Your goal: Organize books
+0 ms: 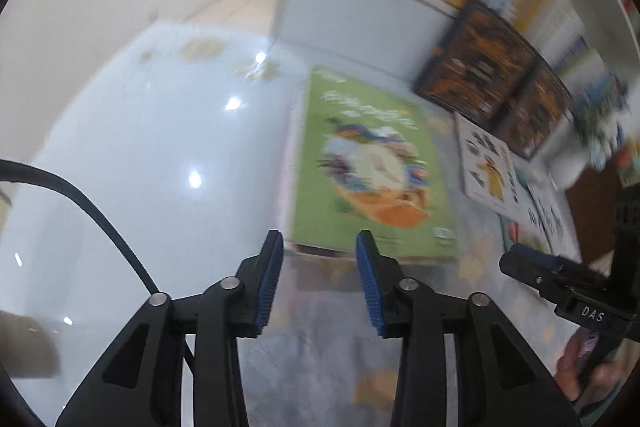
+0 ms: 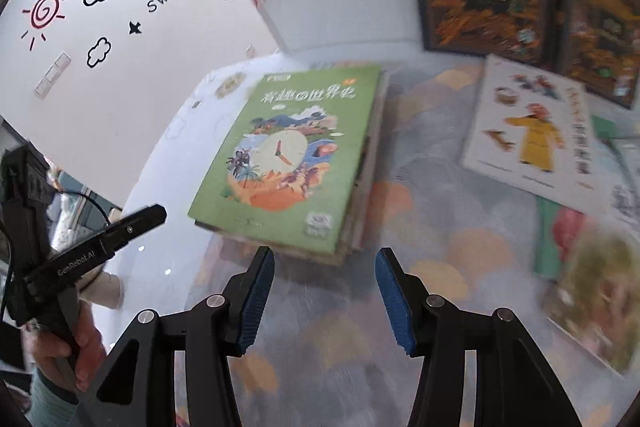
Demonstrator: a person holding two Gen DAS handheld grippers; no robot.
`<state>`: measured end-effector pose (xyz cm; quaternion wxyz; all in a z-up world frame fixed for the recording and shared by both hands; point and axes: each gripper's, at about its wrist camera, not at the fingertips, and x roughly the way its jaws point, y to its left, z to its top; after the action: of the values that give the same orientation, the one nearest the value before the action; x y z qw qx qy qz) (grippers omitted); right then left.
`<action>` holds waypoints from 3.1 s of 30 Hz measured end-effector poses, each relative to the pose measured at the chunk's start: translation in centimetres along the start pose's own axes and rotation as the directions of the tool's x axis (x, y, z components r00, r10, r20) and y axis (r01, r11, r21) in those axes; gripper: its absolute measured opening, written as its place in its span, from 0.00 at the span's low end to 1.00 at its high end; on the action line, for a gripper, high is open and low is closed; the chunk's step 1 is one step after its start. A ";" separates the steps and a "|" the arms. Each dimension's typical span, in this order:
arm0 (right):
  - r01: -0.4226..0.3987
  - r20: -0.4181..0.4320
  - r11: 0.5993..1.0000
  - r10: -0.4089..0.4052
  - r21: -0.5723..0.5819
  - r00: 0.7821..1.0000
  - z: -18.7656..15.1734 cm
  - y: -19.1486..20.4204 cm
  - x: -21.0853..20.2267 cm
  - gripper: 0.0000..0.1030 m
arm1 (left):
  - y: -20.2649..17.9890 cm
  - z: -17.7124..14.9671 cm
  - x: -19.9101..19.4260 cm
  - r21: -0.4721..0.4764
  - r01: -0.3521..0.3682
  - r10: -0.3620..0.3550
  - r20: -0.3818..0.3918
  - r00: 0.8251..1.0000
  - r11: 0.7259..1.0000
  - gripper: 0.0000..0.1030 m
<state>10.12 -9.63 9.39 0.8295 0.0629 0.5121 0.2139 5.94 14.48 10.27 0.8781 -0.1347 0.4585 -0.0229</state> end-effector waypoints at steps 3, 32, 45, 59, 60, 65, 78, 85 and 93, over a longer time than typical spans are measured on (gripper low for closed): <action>0.043 0.070 0.999 -0.044 0.016 0.997 -1.5 -0.7 -4.5 0.58 | -3.8 -0.2 -2.7 0.074 -0.034 0.028 0.079 0.996 0.997 0.60; 0.127 0.389 0.972 -0.197 0.199 0.900 -9.3 -11.0 -27.5 0.87 | -21.6 -6.4 -9.7 0.157 -0.162 0.143 0.128 0.981 0.974 0.86; 0.168 0.354 0.973 -0.216 0.160 0.910 -10.5 -8.5 -26.1 0.87 | -21.6 -7.8 -11.3 0.113 -0.227 0.205 0.180 0.962 0.967 0.85; 0.153 0.300 0.966 -0.212 0.209 0.930 -11.7 -7.8 -24.6 0.87 | -20.4 -8.5 -12.4 0.105 -0.272 0.248 0.198 0.948 0.956 0.86; 0.145 0.293 0.966 -0.205 0.215 0.934 -11.7 -7.8 -24.4 0.87 | -20.3 -8.5 -12.5 0.103 -0.265 0.242 0.196 0.950 0.959 0.86; 0.133 0.272 0.966 -0.193 0.224 0.943 -12.0 -7.9 -23.8 0.87 | -20.1 -8.8 -12.8 0.099 -0.275 0.250 0.206 0.946 0.957 0.85; 0.234 0.300 0.945 -0.297 0.228 0.907 -12.0 -9.0 -23.8 0.87 | -21.0 -8.1 -12.6 0.147 -0.296 0.257 0.239 0.937 0.944 0.86; 0.262 0.260 0.938 -0.318 0.229 0.911 -12.0 -10.7 -21.7 0.87 | -21.4 -8.4 -8.6 0.190 -0.289 0.254 0.186 0.949 0.938 0.86; 0.359 0.133 0.917 -0.382 0.172 0.914 -14.2 -13.1 -13.7 0.87 | -20.4 -11.6 0.7 0.194 -0.317 0.317 0.034 0.948 0.928 0.86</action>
<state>-3.75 -28.81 9.76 0.8876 0.0418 0.4587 0.0090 -1.34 -7.72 8.66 0.8797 0.0285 0.4690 0.0740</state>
